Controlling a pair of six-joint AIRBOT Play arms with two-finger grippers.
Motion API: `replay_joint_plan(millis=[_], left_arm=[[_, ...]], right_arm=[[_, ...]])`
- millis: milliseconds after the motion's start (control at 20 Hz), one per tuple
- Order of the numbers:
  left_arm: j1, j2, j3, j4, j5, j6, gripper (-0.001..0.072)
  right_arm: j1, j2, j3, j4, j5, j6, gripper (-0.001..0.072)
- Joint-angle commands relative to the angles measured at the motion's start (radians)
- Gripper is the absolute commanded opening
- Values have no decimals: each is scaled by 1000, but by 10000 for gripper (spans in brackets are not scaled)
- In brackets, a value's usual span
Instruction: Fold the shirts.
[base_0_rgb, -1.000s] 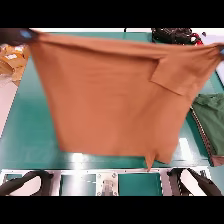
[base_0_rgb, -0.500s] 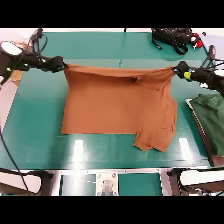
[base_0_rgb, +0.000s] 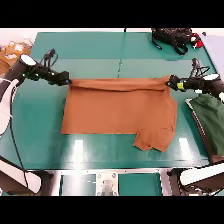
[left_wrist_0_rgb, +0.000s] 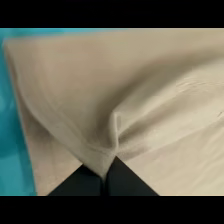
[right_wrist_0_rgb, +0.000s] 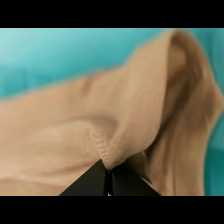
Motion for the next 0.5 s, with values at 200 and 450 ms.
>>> replay_joint_plan(millis=[200, 450], left_arm=[[-37, -36, -1, 58, -52, -35, 22], [-50, -43, -1, 64, -74, -74, 25]], right_arm=[[-1, -4, -8, -85, 60, 50, 15], [0, -4, -8, -84, 71, 50, 17]])
